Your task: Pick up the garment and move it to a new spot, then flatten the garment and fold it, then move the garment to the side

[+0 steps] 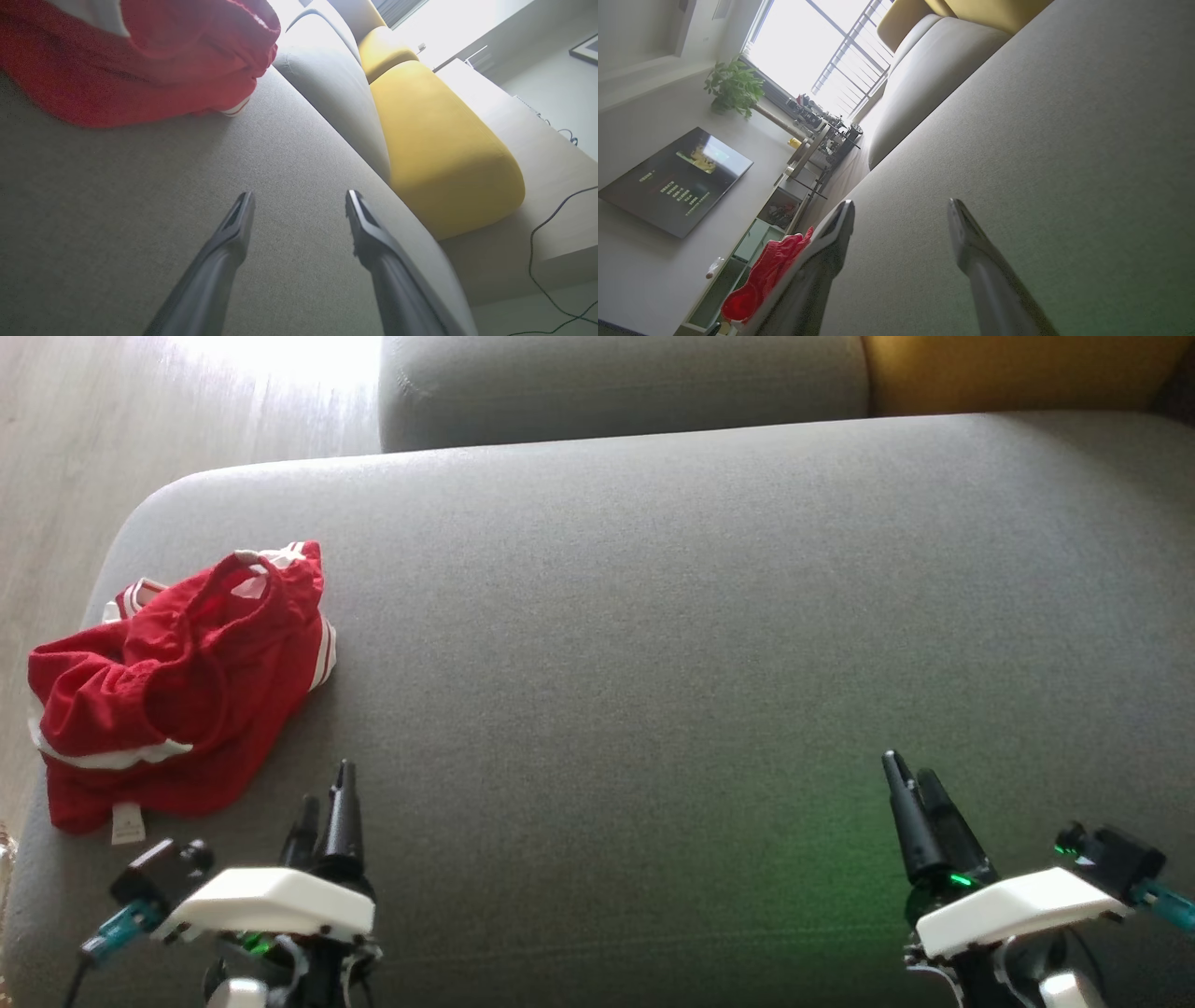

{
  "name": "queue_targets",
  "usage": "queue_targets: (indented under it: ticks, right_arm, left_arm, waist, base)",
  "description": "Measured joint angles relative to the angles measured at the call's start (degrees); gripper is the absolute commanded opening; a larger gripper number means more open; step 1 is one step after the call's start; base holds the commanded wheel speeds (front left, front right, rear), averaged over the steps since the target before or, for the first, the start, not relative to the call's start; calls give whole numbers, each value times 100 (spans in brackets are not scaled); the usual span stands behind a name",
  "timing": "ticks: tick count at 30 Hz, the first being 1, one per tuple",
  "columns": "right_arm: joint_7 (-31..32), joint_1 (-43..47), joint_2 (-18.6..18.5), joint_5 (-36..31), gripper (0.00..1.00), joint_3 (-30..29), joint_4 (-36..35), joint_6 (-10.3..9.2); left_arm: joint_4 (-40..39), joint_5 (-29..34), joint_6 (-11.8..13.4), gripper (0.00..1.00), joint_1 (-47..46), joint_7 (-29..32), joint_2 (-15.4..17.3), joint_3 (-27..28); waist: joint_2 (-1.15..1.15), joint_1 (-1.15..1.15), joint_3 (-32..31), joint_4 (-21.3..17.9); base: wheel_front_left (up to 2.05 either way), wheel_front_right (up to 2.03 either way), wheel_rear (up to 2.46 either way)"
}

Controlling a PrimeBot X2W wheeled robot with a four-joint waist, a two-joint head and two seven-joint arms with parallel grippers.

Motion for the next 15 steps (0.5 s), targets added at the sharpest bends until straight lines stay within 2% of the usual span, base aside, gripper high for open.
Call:
queue_targets:
  ticks: [15]
  right_arm:
    - [-235,-1,-2,-1102,100,153,-232,0]
  left_arm:
    - [-327,1280,622,100,-101,-260,252,-662]
  waist:
    - [0,0,-14,8]
  base:
    - [0,0,0]
